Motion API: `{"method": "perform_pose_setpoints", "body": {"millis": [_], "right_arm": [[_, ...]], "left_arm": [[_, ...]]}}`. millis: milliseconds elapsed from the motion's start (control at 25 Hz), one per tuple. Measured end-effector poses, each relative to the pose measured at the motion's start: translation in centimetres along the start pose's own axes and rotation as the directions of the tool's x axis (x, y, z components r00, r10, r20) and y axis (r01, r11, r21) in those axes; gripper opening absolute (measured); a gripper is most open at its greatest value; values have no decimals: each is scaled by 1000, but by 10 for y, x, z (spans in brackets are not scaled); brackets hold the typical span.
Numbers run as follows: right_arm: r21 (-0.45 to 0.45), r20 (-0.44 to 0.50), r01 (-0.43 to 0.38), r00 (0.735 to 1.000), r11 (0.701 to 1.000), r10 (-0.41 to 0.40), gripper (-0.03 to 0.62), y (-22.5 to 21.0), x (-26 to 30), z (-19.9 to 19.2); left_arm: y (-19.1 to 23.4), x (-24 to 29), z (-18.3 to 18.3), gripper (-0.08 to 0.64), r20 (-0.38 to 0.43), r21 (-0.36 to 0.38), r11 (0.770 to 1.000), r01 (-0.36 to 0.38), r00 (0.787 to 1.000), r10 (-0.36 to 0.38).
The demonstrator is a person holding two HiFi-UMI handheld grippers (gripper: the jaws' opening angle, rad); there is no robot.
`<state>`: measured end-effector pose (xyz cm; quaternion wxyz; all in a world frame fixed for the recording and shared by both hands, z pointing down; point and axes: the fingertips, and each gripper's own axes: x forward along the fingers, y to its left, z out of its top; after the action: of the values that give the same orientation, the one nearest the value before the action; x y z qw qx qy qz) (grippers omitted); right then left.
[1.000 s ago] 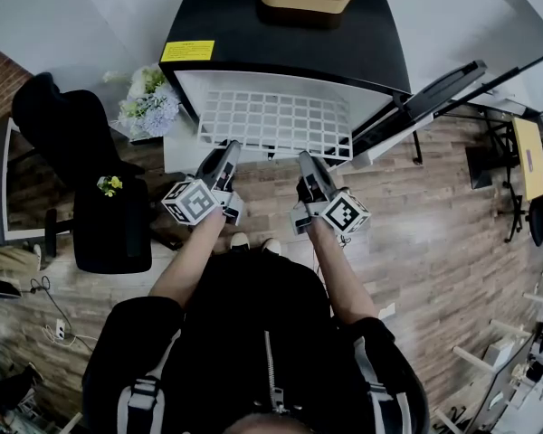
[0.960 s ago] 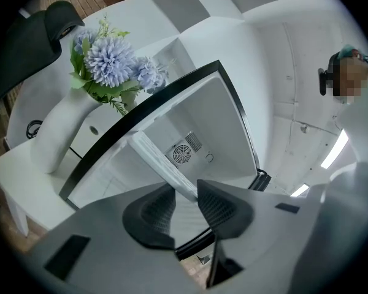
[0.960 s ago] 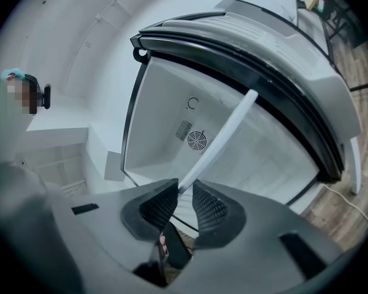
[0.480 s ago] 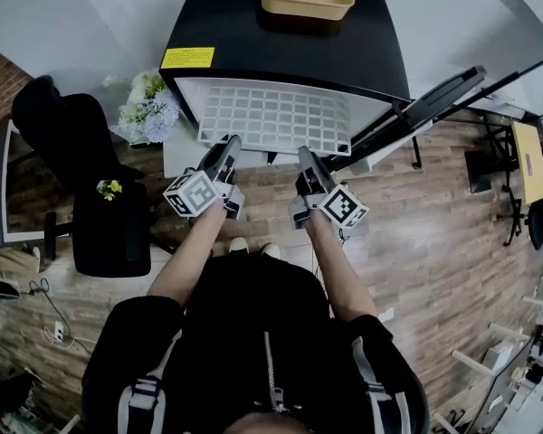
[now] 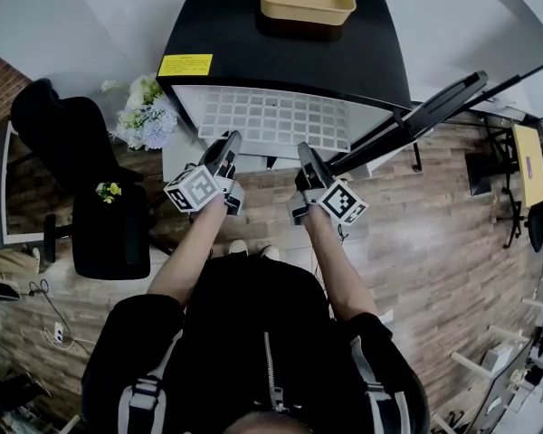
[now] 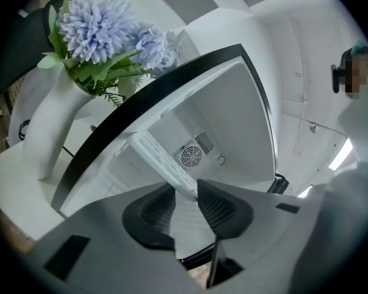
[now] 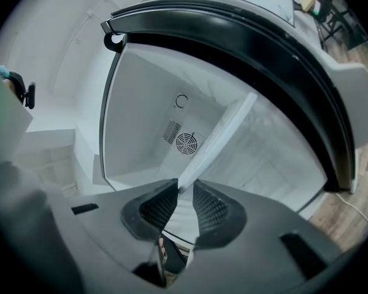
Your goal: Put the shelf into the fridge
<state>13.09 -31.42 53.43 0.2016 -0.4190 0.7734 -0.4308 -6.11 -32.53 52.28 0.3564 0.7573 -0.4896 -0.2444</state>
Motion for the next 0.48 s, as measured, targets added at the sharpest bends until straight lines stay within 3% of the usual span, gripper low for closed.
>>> {"method": "perform_pose_setpoints", "body": {"millis": [480], "right_arm": [[4,15,5,1000,1000,-5,83,-5,23,12]], "left_arm": [[6,23,7,126,-4,-6,1000,-19,1000,19]]}}
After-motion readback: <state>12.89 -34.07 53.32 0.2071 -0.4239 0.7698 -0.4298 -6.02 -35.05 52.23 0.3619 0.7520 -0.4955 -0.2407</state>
